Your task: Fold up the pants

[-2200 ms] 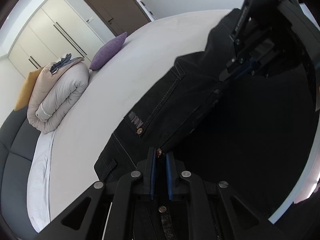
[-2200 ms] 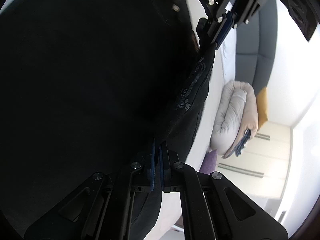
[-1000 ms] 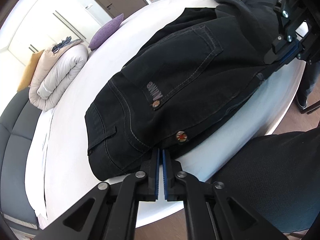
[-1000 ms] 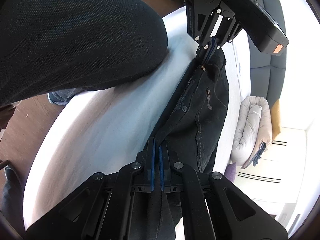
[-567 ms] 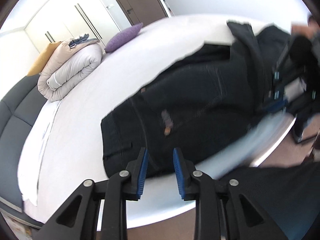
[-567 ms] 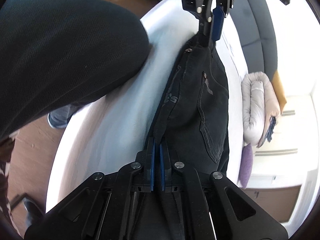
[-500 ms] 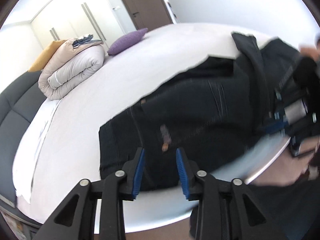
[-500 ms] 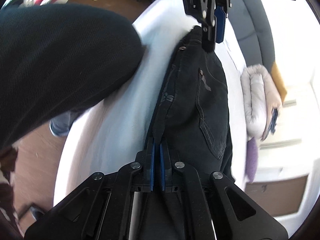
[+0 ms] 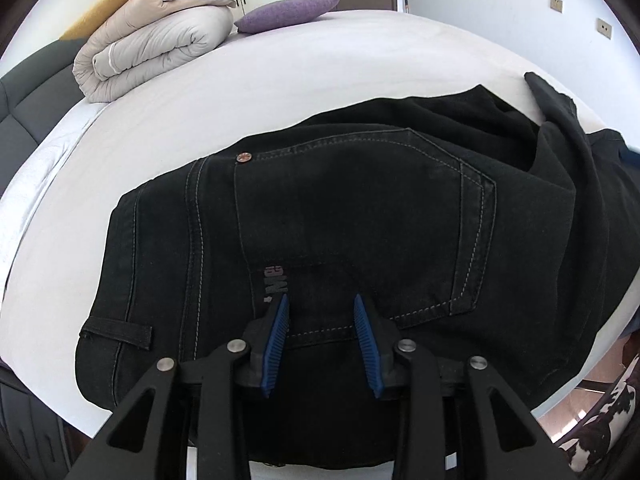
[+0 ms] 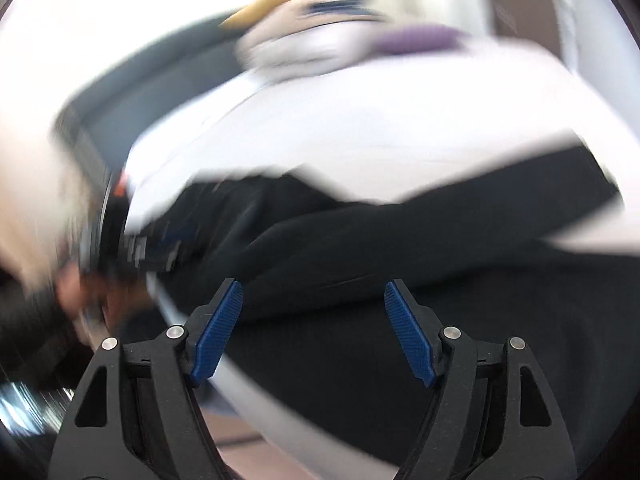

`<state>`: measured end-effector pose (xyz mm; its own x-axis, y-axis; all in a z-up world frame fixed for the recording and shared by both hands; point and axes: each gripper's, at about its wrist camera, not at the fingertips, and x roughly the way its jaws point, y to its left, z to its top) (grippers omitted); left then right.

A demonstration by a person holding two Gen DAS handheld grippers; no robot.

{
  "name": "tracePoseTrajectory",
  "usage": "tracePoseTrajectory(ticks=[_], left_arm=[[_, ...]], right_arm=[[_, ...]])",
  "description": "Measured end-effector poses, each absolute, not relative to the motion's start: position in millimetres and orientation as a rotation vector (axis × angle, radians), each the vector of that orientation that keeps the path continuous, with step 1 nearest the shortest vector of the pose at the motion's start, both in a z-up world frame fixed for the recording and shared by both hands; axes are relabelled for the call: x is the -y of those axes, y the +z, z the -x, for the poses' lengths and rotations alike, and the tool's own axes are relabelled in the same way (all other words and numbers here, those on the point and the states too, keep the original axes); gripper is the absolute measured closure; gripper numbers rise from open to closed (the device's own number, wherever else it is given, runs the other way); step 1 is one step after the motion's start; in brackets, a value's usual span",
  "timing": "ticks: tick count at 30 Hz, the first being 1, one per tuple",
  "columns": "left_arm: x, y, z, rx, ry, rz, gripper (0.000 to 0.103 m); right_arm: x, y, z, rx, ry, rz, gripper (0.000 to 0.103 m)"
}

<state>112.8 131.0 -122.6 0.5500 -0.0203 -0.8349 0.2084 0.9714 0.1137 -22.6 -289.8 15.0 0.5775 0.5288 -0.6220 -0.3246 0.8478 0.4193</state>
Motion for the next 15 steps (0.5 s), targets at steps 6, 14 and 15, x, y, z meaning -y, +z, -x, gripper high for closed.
tracePoseTrajectory(ticks=[6,14,15], left_arm=[[-120,-127,-123,-1.020,-0.110,-0.205,0.066],[-119,-126,-128,-1.024,-0.103,-0.200,0.066],[-119,-126,-128,-1.024,-0.103,-0.199,0.066]], right_arm=[[493,-7,-34,-0.783,0.171,-0.976,0.043],[531,-51,-82,-0.985,0.011,-1.107,0.050],[518,-53,-78,-0.984,0.007,-1.122,0.050]])
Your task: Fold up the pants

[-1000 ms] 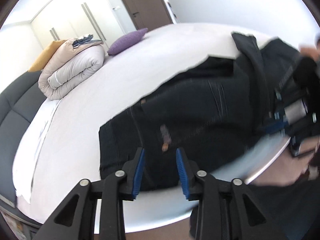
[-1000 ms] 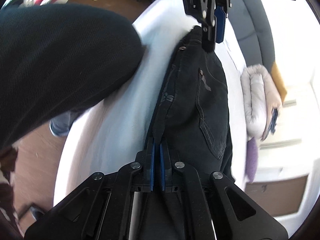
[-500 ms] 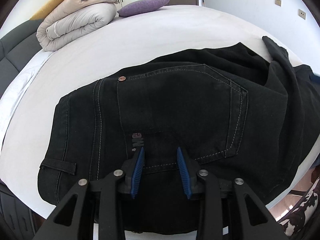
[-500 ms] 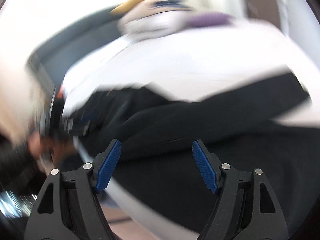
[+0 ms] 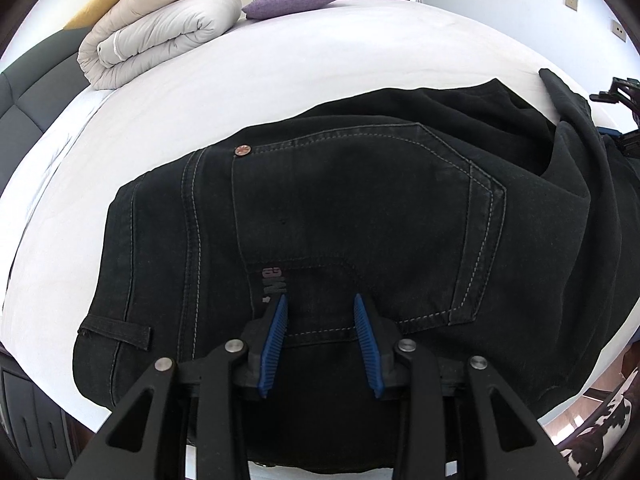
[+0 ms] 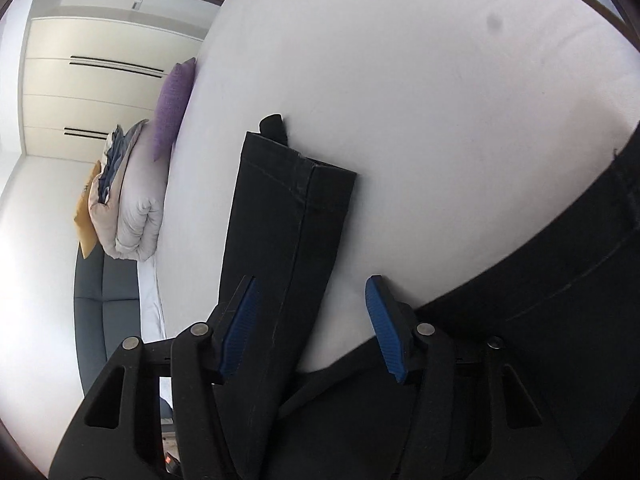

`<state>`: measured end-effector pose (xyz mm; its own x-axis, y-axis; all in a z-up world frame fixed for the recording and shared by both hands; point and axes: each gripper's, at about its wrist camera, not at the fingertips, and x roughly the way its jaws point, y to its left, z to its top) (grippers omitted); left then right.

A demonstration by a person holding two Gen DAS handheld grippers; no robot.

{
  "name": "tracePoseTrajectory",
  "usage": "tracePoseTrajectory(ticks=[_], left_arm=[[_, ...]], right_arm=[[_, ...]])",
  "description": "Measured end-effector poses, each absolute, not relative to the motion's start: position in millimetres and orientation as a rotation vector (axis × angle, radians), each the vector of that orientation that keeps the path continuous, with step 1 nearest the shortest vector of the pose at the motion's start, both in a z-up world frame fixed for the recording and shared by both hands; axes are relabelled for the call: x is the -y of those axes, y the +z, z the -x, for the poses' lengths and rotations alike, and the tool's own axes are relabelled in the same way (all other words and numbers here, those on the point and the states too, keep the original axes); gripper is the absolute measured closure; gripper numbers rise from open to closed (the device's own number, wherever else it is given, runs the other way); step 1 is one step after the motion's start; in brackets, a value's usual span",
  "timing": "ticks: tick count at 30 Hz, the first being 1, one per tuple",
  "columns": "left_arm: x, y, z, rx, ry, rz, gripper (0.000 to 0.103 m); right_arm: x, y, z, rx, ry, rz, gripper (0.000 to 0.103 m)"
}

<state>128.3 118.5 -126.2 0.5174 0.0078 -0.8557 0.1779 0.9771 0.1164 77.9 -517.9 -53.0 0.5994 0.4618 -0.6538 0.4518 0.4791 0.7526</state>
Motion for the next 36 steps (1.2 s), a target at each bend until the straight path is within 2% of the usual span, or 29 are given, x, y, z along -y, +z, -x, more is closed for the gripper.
tracePoseTrajectory(ticks=[6,8,10,13,16,27,36], left_arm=[[-128,-128,-119,-1.005,-0.101,-0.187,0.066],[-130,-129,-118,-1.001,-0.102,-0.183,0.066],[-132,-129,-116,-0.998,-0.103,-0.182,0.066],[-133,-129,-114,-0.996,-0.105,-0.182,0.066],[-134,-129,-114,-1.000,-0.107,-0.181,0.066],[-139,-123,-128,-1.052,-0.113,-0.144,0.066],[-147,-120,-138,-1.071,-0.125,-0.114,0.066]], right_arm=[[525,-61,-107,-0.969,0.002,-1.208,0.052],[531,-63,-113,-0.942,0.026,-1.227,0.069],[533,-73,-120,-0.944,0.019,-1.241,0.091],[534,-80,-119,-0.923,0.020,-1.219,0.100],[528,-57,-111,-0.873,0.025,-1.134,0.101],[499,148,-79,-0.602,0.235,-0.970,0.101],[488,194,-91,-0.682,0.253,-0.969,0.101]])
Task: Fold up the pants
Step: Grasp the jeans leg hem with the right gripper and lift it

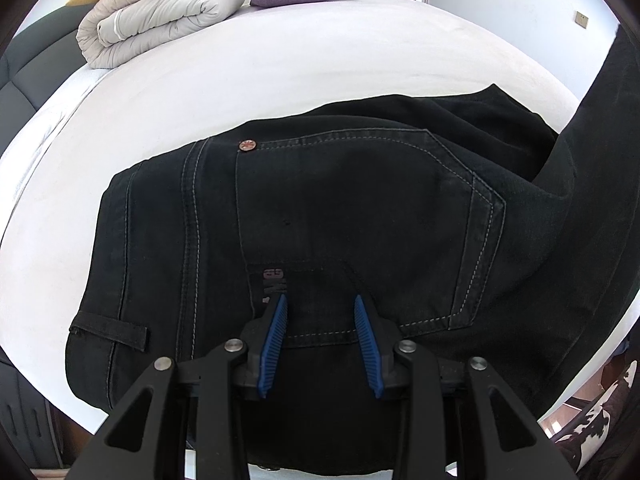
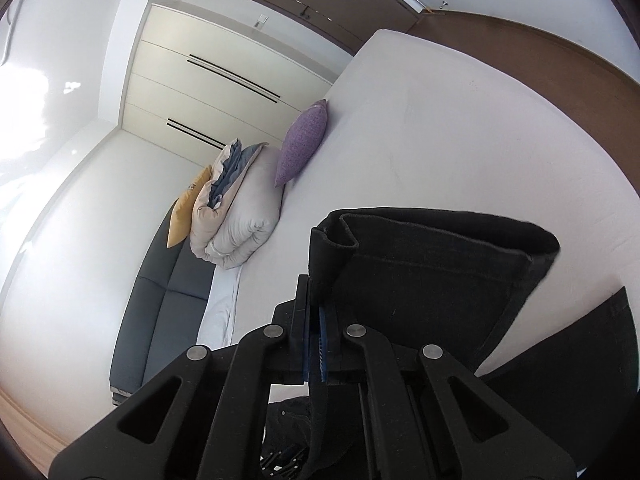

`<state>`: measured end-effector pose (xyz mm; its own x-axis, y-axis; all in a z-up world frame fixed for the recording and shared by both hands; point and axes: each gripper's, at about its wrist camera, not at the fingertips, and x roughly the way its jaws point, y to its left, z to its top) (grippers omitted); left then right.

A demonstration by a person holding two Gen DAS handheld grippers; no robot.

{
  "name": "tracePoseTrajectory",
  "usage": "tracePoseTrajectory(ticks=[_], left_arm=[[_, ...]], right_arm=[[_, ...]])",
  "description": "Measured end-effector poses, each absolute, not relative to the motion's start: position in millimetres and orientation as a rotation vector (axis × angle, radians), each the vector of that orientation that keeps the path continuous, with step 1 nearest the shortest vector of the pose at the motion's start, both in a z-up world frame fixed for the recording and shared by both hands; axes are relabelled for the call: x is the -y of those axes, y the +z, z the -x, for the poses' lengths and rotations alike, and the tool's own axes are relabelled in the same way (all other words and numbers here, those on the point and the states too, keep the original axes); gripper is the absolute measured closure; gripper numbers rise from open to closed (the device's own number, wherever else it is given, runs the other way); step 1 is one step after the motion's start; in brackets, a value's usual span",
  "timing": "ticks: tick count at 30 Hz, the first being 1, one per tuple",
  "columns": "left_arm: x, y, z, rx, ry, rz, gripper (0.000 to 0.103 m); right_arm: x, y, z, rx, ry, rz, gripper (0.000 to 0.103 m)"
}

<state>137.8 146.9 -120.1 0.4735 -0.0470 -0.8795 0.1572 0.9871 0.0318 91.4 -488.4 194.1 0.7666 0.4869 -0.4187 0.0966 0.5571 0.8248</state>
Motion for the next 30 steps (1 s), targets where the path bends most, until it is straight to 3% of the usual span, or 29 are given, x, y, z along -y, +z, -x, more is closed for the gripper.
tracePoseTrajectory(ticks=[4,9,12,16,22,25,30], left_arm=[[-156,-121,-141,-1.076,-0.134,-0.088,0.065],[-165,-121,-142,-1.069,-0.146,-0.059,0.065],[-168,-122,-142,-1.060,-0.145,-0.064,0.065],[-169,-122,-141,-1.050,-0.145,-0.071,0.065],[-165,-121,-135,-1.055,-0.142,-0.087,0.065],[-156,-119,-136,-1.057,-0.127,-0.092,0.064],[-145,-116,-137,-1.050,-0.096,-0.092,0.064]], right_arm=[[459,225,-115,-0.698,0.289,-0.927,0.101],[431,302,-99,-0.575,0.367,-0.818,0.101],[448,302,-64,-0.540,0.346,-0.820,0.101],[503,231,-10,-0.527,0.227,-0.916,0.101],[560,63,90,-0.727,-0.074,-1.219,0.101],[558,33,109,-0.745,-0.124,-1.278,0.101],[544,29,110,-0.700,-0.142,-1.306,0.101]])
